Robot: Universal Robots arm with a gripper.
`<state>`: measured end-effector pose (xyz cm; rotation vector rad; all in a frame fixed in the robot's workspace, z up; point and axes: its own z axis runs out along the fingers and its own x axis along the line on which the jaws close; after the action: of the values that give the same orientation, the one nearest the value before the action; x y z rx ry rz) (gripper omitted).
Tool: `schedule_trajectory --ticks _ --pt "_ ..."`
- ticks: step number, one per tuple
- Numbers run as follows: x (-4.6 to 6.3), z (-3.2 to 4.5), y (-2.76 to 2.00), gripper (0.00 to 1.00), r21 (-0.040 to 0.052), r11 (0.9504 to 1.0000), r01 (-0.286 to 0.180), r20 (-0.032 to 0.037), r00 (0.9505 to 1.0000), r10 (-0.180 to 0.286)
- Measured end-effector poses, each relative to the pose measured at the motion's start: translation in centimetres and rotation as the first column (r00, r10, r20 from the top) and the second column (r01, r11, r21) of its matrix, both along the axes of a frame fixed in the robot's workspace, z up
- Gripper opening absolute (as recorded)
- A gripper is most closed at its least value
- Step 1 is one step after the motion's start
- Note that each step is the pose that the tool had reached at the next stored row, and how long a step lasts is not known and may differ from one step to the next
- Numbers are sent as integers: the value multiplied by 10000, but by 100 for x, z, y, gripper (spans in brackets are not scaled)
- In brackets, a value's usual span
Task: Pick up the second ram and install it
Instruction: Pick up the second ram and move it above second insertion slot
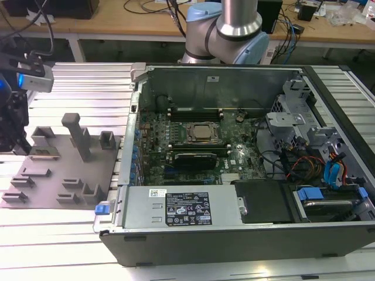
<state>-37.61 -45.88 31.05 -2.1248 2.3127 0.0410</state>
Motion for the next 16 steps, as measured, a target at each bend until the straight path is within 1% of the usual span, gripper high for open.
schedule_trajectory --ticks 2,4,7,9,11,16 --pt "0 69 0 11 0 10000 0 0 10000 0" --pt "0 106 0 11 1 10000 0 1 10000 0" --pt "0 210 0 11 1 10000 0 0 10000 0" --pt "0 256 0 11 0 10000 0 0 10000 0" --pt "0 333 0 11 1 10000 0 0 10000 0" --pt "0 477 0 11 1 10000 0 0 10000 0"
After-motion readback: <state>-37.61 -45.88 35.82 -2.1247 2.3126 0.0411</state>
